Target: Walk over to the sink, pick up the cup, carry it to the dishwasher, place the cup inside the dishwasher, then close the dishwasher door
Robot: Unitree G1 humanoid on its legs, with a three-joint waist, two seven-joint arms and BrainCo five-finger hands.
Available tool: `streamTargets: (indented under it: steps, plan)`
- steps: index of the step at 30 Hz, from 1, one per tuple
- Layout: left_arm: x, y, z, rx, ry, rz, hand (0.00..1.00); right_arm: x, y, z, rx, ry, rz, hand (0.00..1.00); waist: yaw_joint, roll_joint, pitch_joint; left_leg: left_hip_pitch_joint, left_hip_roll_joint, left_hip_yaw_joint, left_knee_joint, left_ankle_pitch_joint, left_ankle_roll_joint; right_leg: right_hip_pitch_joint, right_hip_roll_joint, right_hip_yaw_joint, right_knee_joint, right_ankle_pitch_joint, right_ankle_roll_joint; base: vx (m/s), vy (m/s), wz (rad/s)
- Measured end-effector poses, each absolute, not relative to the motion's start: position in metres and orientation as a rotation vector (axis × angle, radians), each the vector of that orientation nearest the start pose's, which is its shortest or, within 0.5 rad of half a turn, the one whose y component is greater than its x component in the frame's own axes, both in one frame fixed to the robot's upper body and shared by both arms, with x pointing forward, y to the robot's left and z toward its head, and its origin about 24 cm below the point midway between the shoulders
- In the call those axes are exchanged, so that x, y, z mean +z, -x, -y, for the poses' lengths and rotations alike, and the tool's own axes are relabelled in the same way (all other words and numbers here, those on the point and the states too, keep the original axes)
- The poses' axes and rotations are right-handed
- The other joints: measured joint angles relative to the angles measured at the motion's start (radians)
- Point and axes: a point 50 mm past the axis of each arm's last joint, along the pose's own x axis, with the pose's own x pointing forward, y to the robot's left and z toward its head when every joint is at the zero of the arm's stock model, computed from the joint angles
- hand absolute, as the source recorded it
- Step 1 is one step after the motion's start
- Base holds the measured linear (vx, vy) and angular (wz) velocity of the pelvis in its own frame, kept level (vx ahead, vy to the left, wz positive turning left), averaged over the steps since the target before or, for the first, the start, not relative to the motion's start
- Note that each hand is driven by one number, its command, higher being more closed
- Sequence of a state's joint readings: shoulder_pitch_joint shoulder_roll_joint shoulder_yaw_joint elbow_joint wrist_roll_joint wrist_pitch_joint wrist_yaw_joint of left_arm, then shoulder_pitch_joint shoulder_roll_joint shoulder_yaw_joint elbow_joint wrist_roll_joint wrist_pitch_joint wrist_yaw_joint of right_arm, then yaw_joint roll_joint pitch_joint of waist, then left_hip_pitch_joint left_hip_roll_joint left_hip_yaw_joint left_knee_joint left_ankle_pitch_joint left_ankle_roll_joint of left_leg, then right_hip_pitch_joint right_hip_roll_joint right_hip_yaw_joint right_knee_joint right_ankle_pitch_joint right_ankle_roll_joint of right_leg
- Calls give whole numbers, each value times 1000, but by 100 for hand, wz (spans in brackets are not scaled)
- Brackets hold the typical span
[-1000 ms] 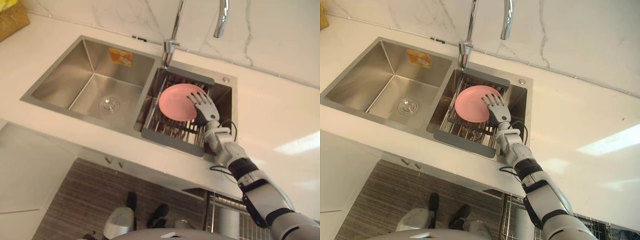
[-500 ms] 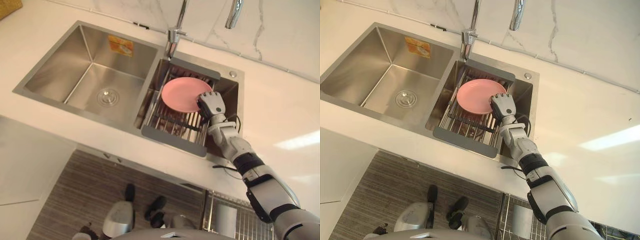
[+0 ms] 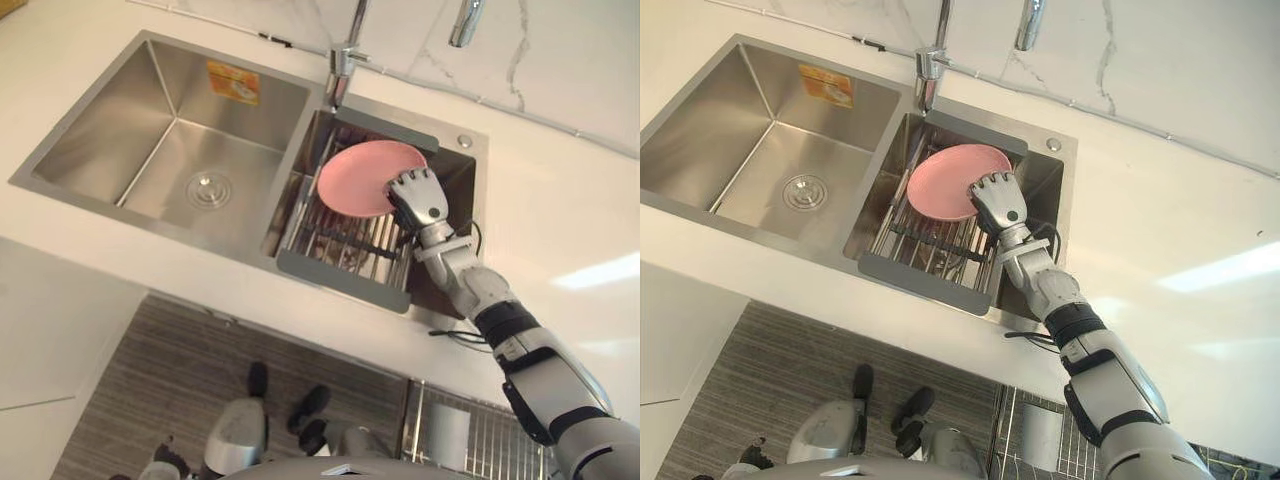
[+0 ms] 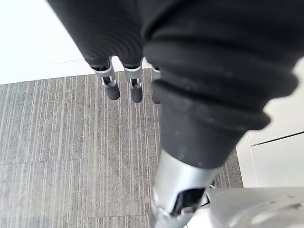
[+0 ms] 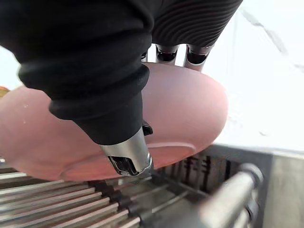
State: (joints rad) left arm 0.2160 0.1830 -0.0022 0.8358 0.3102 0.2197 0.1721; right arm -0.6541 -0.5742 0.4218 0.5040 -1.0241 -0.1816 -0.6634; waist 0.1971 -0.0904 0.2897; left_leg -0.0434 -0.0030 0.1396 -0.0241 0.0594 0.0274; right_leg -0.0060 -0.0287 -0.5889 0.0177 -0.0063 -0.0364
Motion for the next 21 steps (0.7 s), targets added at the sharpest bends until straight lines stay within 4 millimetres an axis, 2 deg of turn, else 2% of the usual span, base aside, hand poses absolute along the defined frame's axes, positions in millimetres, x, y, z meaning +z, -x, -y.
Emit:
streamTargets:
  steps: [5, 8, 11, 15, 18, 21]
  plan:
    - [-150, -67, -237, 127, -585, -1238, 0, 158, -337, 157, -114, 1531, 982, 100, -8, -6, -3, 43, 8, 27, 4, -16, -11, 38, 11, 29, -13, 0, 0, 30, 37, -16]
    - [-150, -66, -239, 123, -601, -1247, 0, 161, -329, 148, -74, 1489, 1048, 100, -30, -9, -5, 56, 8, 36, 2, -17, -12, 44, 11, 39, -12, 0, 1, 22, 56, -12]
    - [-151, -65, -239, 115, -604, -1253, 0, 157, -319, 141, -24, 1455, 1085, 100, -36, -21, -20, 63, 9, 53, 2, -18, -13, 45, 11, 54, -11, 1, 2, 28, 60, -13]
    - [-151, -64, -239, 112, -604, -1254, 0, 143, -311, 146, 51, 1481, 1037, 100, -42, -36, -45, 69, 9, 59, 1, -19, -13, 47, 10, 59, -11, 2, 4, 24, 59, -4]
    - [-151, -61, -239, 111, -605, -1264, 0, 144, -305, 146, 82, 1487, 1053, 100, -50, -34, -47, 81, 10, 74, 1, -19, -13, 52, 10, 75, -15, 4, 4, -7, 57, -14]
    - [-153, -53, -237, 97, -611, -1287, 0, 142, -294, 154, 95, 1492, 1039, 100, -66, -25, -77, 82, 10, 90, 1, -24, -13, 50, 11, 89, -24, 5, 10, -4, 54, -17]
